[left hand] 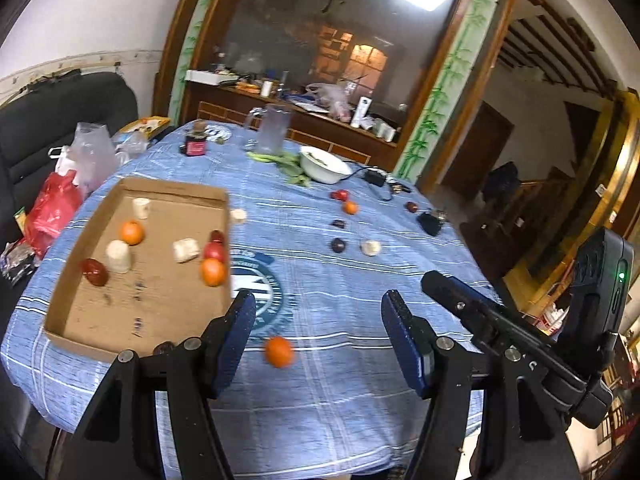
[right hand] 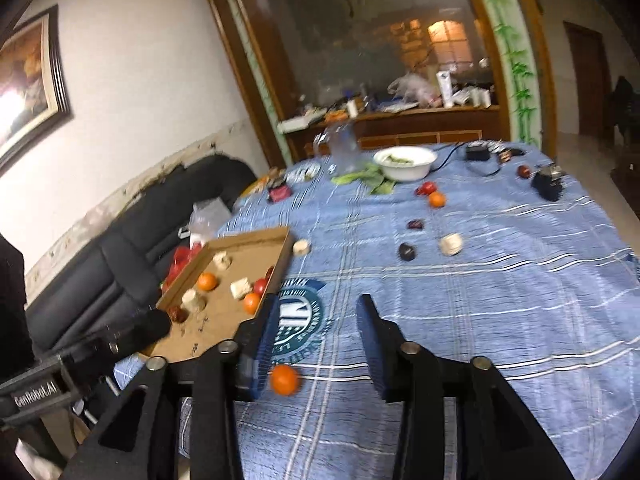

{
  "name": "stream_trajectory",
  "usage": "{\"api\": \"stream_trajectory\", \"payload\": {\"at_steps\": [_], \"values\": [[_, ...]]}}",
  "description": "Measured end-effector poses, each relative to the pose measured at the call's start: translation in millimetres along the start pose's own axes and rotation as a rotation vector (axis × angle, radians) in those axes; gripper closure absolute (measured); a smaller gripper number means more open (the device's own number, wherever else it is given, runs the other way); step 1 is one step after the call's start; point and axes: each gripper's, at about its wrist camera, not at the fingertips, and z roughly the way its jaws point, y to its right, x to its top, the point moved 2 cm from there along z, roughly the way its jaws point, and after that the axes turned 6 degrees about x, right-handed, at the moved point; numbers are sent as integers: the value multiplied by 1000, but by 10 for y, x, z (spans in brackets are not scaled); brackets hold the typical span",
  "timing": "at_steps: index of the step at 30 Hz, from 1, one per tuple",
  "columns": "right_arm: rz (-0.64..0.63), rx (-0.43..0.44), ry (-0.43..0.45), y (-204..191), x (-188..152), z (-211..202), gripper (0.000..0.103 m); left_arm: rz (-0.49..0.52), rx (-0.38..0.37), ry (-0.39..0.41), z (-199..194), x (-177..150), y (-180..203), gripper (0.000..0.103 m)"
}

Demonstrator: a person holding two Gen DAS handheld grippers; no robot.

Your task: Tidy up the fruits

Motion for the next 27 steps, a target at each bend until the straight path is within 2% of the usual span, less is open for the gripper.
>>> {"api": "stream_trajectory", "payload": {"at_steps": [5,10,13,16,19,22,27], "values": [[-3,-69,63,213,28,-306,55,-25,-1,14,8,9,51,31],[63,-83,59,461,25,-272,55,17,24,-48,265,-72,17,31],[93,-60,3,524,-62,-84,55,46,40,-107,475,-206,-34,31],[65,-6,-94,420,-187,215,55,-10,40,-142,563,-266,-206,31],[30,76,-202,237,-328,509,55,-62,68,-105,476,-194,-425,31],[-76,139,-331,-106,-522,895,55,-90,86,-70,363,-149,-602,31],[-250,159,-442,-519,-749,1339,55,-115,103,-45,279,-109,-849,31]]}}
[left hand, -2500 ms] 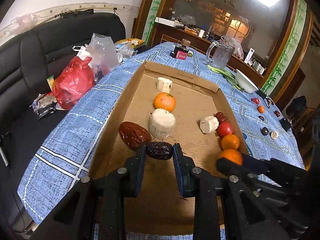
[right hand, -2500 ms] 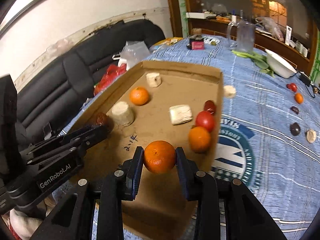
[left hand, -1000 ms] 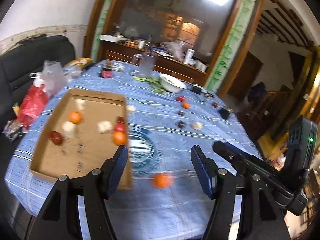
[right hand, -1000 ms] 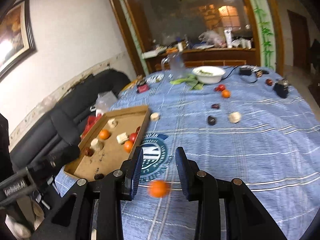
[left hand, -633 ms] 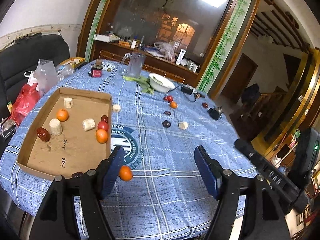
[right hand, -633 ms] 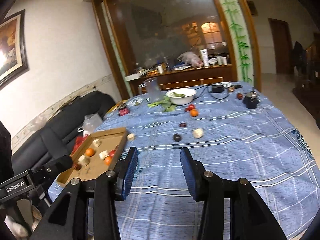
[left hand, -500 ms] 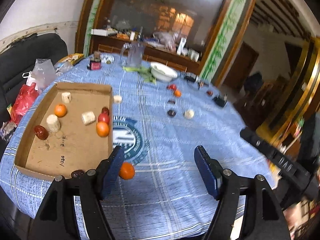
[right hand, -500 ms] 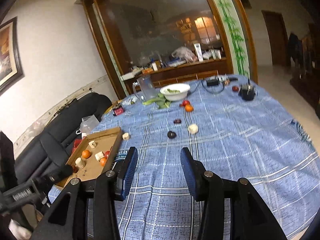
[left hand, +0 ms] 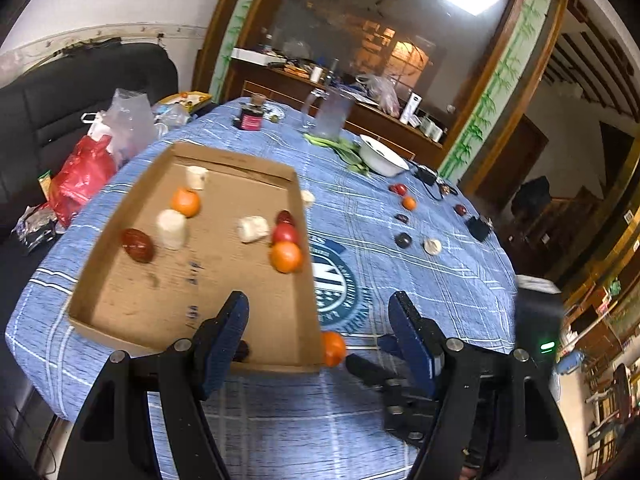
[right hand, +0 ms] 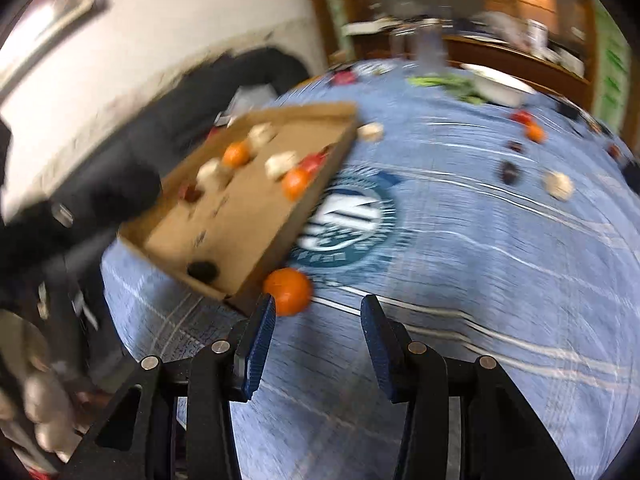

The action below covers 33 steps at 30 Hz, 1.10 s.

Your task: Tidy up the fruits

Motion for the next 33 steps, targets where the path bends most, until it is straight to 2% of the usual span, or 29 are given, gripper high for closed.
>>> {"api": "stream_trajectory", "payload": {"at_steps": [4,7,9,15,21,25,28,33], "values": [[-97,-50,-58,-102,47,275,57,-48,22,15,-32,59,-266,31],[-134,-31,-75,-103,93,345,60,-88,38,16,-7,86,-439,31],[-150,0,-95,-93,109,371,67,-111,43,10,21,88,-517,31],[-163,49,-105,-52,97,378,67,-131,35,-9,78,67,-545,31],[-107,39,-63,-22,94,239,69,-143,29,11,13,75,-567,31],[-100,19,10,-85,253,-26,69,-178,32,36,-64,95,-705,31],[-109,42,24,-242,426,-103,68,-216,34,55,-124,99,-862,31],[-159,40,-72,-569,614,311,68,-248,29,78,-233,104,-1045,31]]}}
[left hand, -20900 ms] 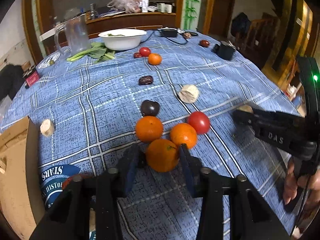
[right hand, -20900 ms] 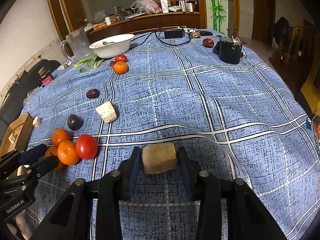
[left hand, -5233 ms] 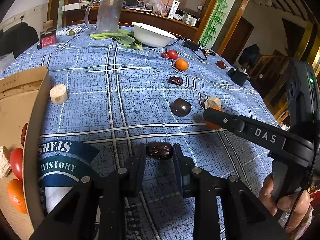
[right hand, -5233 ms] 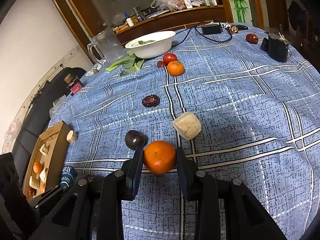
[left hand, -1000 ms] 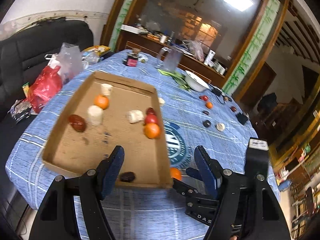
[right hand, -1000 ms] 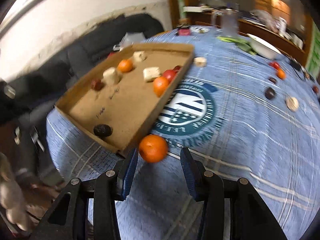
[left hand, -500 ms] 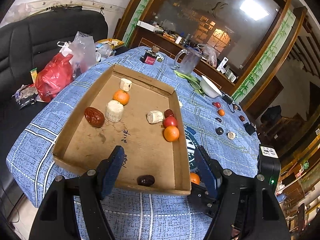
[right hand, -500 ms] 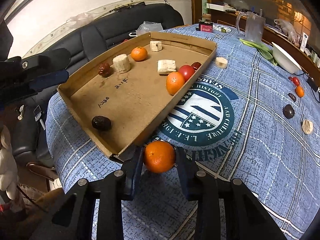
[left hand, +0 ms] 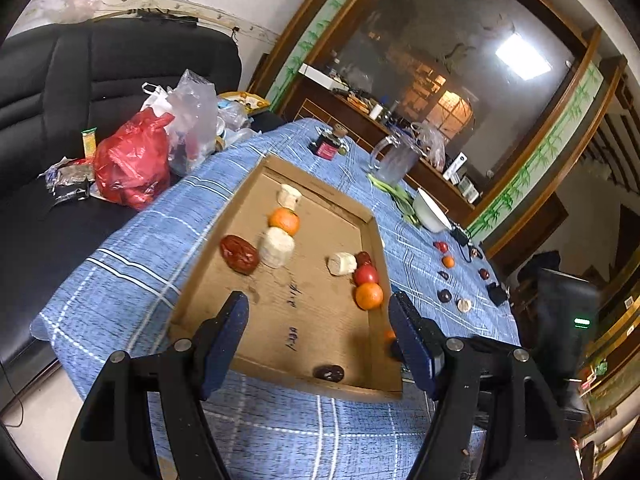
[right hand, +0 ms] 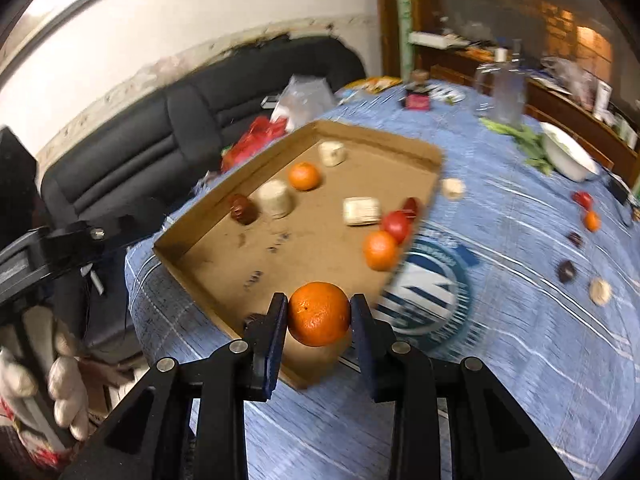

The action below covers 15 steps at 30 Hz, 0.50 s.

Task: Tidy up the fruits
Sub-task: 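Carry the orange into the cardboard box and open the right tool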

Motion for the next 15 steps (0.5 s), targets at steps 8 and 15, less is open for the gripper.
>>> {"api": "stream_trajectory", "payload": {"at_steps": [8,15], "values": [[9,-104,-90,-33,265,631,67,-44,-7,23,-103,82,-239,31],[74,-111,47,78,435,89,67,-48,-11,42,-210,106,-279,31]]}}
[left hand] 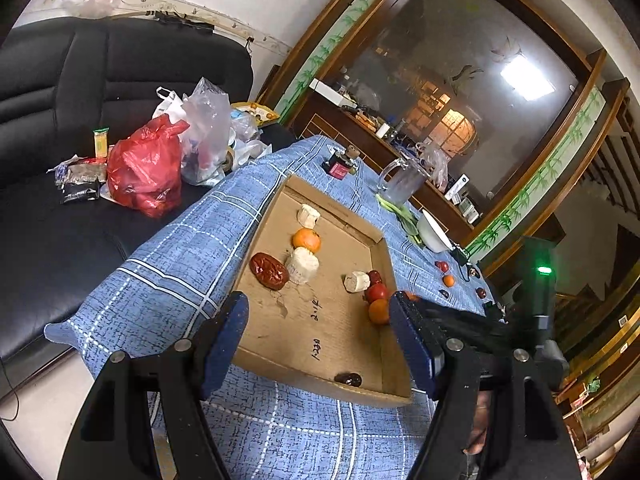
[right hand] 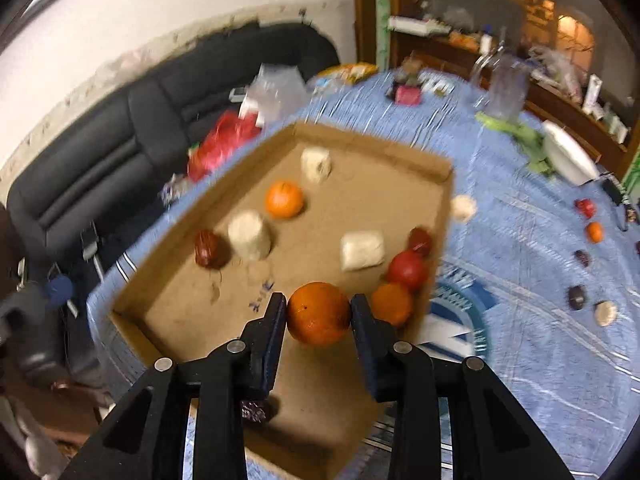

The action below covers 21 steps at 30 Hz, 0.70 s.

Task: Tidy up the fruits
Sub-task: 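Carry the orange into the cardboard box and open the right tool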

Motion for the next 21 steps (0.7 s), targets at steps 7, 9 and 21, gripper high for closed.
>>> {"api": "stream_trajectory", "payload": {"at_steps": [7,9,21], "values": [[4,-98,95,350,-87,-845,67,41,-18,25,-128,-7,167,31],[38,-104,116,498,-100,-1031,67,54,-23,18,-105,-41,239,31],[61,90,-46,40,-62,-64,67,45,-10,4,-22,-74,151,31]]}}
